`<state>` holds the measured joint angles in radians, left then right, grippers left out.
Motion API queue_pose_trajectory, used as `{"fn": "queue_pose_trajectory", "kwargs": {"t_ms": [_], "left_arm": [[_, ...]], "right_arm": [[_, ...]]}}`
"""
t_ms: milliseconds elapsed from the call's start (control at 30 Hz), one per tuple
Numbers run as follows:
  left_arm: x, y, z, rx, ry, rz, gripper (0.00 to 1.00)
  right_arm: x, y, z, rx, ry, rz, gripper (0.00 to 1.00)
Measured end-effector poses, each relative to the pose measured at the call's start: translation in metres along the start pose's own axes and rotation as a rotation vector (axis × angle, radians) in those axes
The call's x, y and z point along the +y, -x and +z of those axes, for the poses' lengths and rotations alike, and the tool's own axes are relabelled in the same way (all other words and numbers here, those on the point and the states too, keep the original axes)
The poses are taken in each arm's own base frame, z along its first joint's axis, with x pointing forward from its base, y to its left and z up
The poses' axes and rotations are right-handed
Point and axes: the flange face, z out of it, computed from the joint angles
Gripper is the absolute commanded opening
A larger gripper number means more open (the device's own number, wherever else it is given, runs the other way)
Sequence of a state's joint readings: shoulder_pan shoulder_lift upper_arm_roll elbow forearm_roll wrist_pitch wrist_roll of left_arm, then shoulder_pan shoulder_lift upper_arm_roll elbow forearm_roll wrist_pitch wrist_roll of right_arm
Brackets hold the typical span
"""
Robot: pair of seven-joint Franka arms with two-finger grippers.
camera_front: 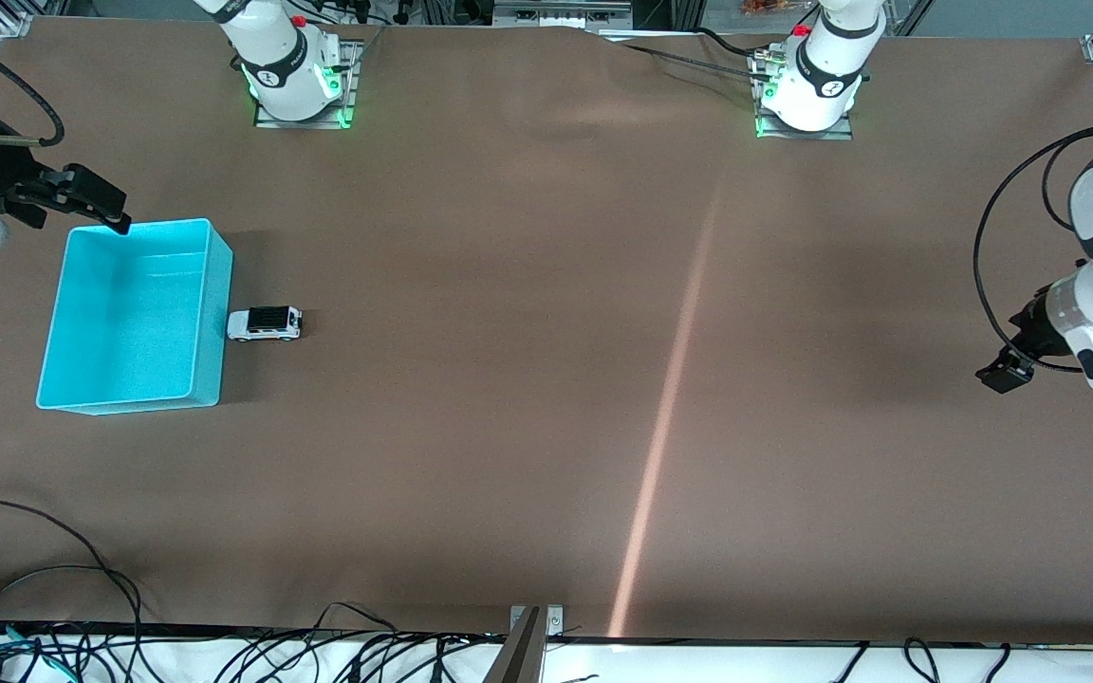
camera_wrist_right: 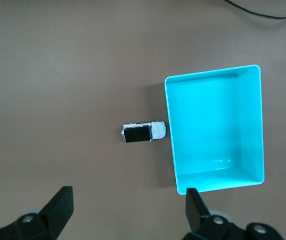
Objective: Wind and store white jeep toy
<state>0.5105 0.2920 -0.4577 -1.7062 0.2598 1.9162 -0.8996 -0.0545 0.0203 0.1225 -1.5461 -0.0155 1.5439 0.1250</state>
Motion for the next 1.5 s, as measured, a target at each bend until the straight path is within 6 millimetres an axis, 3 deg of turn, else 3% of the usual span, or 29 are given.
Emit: {"fn": "queue_pose_trajectory", "kwargs": {"t_ms": [233, 500, 533, 1200, 1500], "left_arm": [[0.020, 0.011, -0.033, 0.026, 0.043, 0.247, 1.00], [0.028, 0.015, -0.073, 0.053, 0.063, 0.458, 1.00], [0.030, 0.016, -0.088, 0.060, 0.082, 0.503, 1.00], [0.030, 0.025, -0.120, 0.002, 0.107, 0.557, 1.00], [0.023, 0.028, -0.120, -0.067, 0.134, 0.684, 1.00]], "right_arm": [[0.000, 0.000, 0.000, 0.000, 0.000, 0.000, 1.00], [0.003, 0.000, 0.000, -0.002, 0.000, 0.006, 1.00], [0.006, -0.001, 0.001, -0.004, 0.000, 0.011, 1.00], [0.008, -0.006, 0.014, -0.032, 0.001, 0.014, 1.00], [0.008, -0.009, 0.046, -0.062, 0.005, 0.014, 1.00]]}}
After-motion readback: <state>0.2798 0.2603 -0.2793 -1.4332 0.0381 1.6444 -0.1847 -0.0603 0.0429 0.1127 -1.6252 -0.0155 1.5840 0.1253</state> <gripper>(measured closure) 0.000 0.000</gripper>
